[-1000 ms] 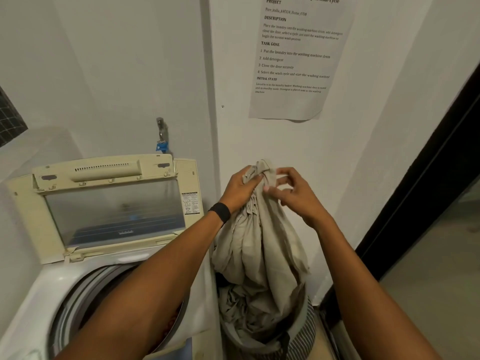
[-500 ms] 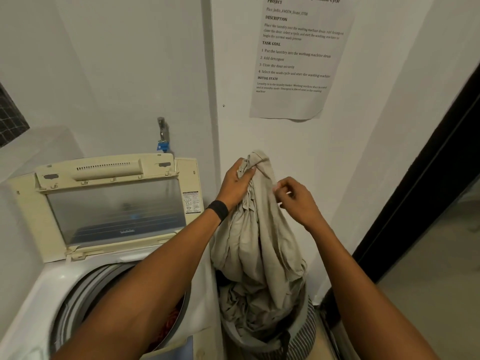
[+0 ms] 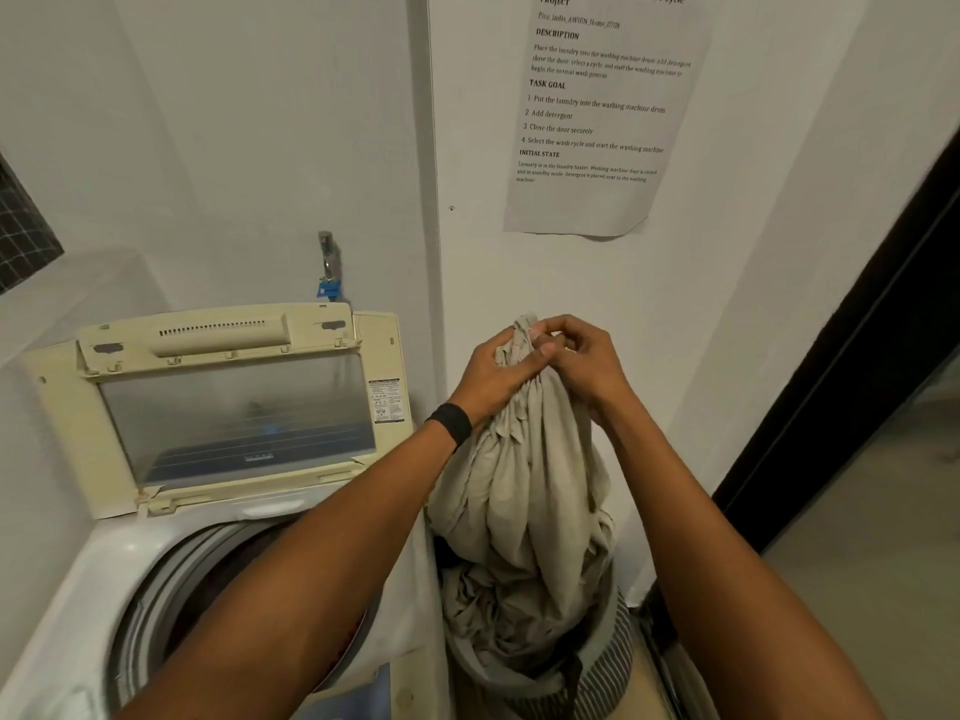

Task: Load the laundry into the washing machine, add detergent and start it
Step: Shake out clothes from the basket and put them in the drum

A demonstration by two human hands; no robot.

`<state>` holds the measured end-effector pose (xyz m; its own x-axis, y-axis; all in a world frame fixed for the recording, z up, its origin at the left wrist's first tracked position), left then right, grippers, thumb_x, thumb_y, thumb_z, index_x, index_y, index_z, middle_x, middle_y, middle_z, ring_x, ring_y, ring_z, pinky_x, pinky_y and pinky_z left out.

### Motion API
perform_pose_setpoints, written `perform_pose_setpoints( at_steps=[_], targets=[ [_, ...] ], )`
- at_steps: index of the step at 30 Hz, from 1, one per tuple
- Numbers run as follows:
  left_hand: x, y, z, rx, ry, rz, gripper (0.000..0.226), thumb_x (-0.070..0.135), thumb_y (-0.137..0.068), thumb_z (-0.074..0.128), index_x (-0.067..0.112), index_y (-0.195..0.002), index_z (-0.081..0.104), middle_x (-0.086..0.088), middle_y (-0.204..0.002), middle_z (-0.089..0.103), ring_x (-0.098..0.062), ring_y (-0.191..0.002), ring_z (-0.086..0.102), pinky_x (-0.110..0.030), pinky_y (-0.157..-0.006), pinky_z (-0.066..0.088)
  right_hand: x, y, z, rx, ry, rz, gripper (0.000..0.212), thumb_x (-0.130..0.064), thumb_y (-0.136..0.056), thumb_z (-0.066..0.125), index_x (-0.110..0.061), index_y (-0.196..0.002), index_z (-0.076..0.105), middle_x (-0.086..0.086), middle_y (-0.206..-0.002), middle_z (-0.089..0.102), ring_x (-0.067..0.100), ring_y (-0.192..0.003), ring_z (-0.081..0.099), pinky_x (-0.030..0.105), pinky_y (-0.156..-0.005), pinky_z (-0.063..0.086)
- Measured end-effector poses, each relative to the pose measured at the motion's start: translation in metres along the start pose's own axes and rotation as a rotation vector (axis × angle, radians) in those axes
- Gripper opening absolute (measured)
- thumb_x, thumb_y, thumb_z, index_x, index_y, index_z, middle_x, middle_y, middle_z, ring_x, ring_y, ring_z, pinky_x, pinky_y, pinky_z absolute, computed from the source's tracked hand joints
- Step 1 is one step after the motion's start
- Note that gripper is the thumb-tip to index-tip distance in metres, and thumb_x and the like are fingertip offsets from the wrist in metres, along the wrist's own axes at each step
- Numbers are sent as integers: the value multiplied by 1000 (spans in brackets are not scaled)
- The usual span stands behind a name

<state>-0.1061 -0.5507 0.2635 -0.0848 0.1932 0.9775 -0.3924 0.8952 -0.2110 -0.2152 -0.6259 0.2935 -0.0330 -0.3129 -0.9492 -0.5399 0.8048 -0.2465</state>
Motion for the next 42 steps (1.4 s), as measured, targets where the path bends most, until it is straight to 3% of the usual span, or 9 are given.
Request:
perform_pose_setpoints(
  at_steps=[4,7,10,13,17,21,28,33,42],
  targets=[
    [0,-4,-31,165,14,5,25,36,-99,69,17,-115,72,-3,-108,76,-20,-102,72,-53,-102,54,19,20,4,-266,-51,153,29,-41,-99,66,-33,-127,65,-3,-102,74,14,-96,70,28,-82,55],
    [3,-8,-48,223,-8,6,19,36,-103,63,21,-115,67,-2,-113,73,-18,-110,69,-46,-106,52,41,37,-4,-421,216,216,31,-45,-89,77,-27,-113,67,-9,-88,72,12,-82,69,23,-71,53],
    [8,-9,-59,264,-79,49,14,30,-106,58,17,-109,62,5,-105,66,1,-97,64,-24,-94,49,31,28,-44,-162,267,117,33,-46,-86,80,-15,-84,73,-8,-74,64,9,-71,57,23,-66,45],
    [9,-10,-57,249,-146,96,27,27,-107,57,0,-100,54,-1,-89,58,-7,-81,55,-27,-79,44,3,22,-62,-79,84,54,23,-37,-87,81,-14,-90,76,-3,-83,70,8,-78,61,24,-72,49],
    [11,-8,-27,94,-22,21,46,44,-96,68,15,-131,60,-1,-130,69,-16,-119,66,-34,-104,50,-24,13,-40,-114,24,0,15,-24,-97,70,-12,-103,78,4,-104,77,8,-93,69,24,-81,54],
    [17,-3,6,-93,-46,47,50,38,-88,80,20,-132,65,-2,-128,72,-18,-123,66,-39,-107,53,-24,8,-12,-74,88,-55,15,-21,-90,79,-10,-100,77,2,-91,75,6,-83,67,23,-77,54],
    [25,0,0,-87,-164,129,26,21,-99,71,4,-118,69,-12,-112,73,-11,-102,68,-23,-92,52,23,22,-13,-174,142,100,52,-61,-94,62,-9,-90,64,2,-78,60,15,-72,52,35,-71,41],
    [22,-3,-19,4,-181,138,24,23,-103,64,2,-113,64,-9,-100,67,-12,-91,61,-28,-84,48,19,25,-27,-198,344,1,6,-27,-92,64,-25,-89,69,-3,-81,67,10,-71,57,31,-70,46],
    [23,-7,-42,133,-211,170,28,26,-107,57,-2,-110,57,-8,-101,66,-11,-91,59,-25,-86,47,2,21,-80,149,762,-110,11,-11,-91,57,-20,-92,64,-1,-96,61,21,-81,62,37,-74,50]
  ],
)
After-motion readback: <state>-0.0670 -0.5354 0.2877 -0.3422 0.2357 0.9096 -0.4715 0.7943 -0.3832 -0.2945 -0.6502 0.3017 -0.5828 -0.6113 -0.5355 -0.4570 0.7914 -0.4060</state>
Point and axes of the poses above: each hand's wrist, its own y-axis away from the middle knuckle, its own z-axis out of the palm, x = y × z, the point moved 9 cm from there along -y, towards the middle knuckle
